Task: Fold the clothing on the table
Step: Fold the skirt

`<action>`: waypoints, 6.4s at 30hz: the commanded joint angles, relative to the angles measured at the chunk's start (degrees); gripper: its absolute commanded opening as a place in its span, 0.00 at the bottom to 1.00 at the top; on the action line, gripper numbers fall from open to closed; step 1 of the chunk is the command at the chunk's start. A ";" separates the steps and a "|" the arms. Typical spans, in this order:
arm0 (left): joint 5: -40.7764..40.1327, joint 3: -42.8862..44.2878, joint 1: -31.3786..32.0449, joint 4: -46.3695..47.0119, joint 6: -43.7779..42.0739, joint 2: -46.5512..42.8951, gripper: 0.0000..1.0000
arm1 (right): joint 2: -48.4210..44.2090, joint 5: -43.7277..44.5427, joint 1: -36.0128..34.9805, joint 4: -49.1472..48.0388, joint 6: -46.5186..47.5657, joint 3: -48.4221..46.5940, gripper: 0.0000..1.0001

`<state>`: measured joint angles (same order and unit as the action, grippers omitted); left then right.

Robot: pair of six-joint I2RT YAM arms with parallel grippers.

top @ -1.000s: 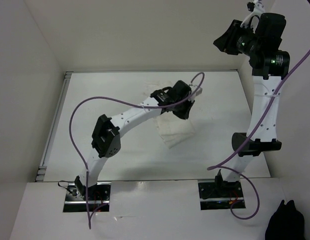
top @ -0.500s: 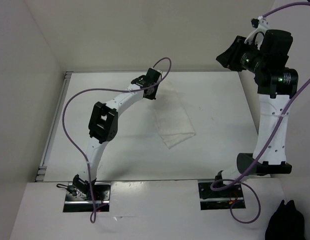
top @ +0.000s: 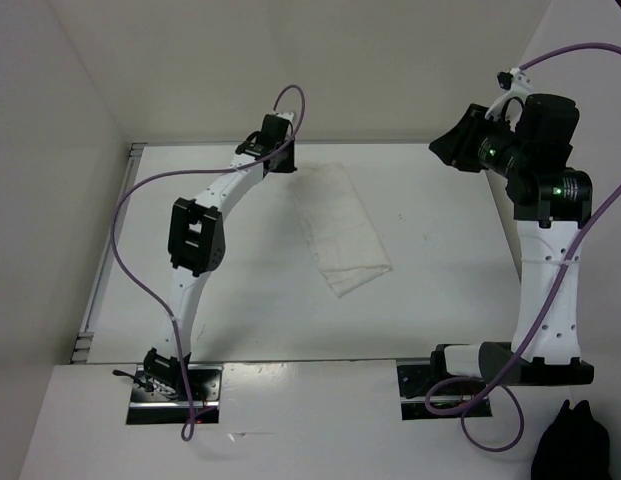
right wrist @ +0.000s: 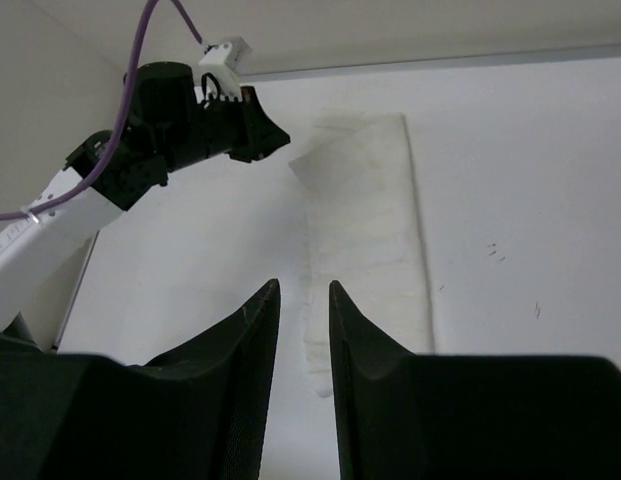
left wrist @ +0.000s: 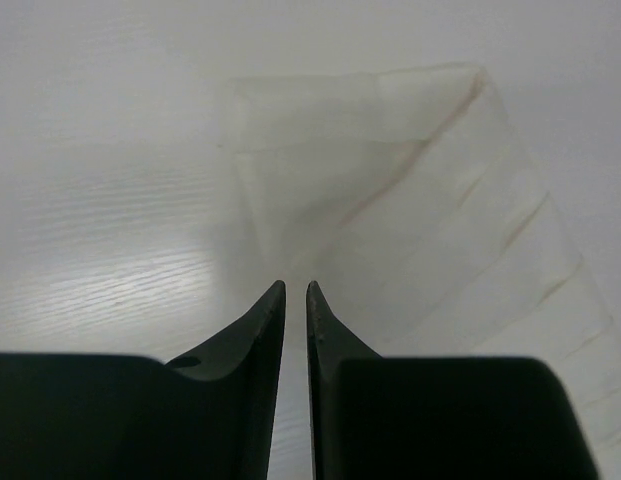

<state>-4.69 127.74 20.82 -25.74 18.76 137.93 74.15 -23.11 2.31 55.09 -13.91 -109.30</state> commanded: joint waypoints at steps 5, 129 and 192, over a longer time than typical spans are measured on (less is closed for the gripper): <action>8.99 3.13 2.91 5.51 3.12 2.52 0.21 | -1.90 -0.44 1.47 -8.24 -0.41 4.34 0.31; -23.00 -50.49 9.86 -21.72 18.59 -32.10 0.51 | 54.52 -13.19 -8.37 -16.68 18.22 20.97 0.28; -4.01 -52.86 9.86 1.92 24.39 -25.69 0.40 | 33.87 -18.20 -15.48 -8.85 12.86 1.37 0.00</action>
<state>-11.44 76.03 30.22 -24.93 42.22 112.16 110.08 -42.02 -10.59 53.74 2.63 -107.50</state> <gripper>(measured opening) 0.400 0.014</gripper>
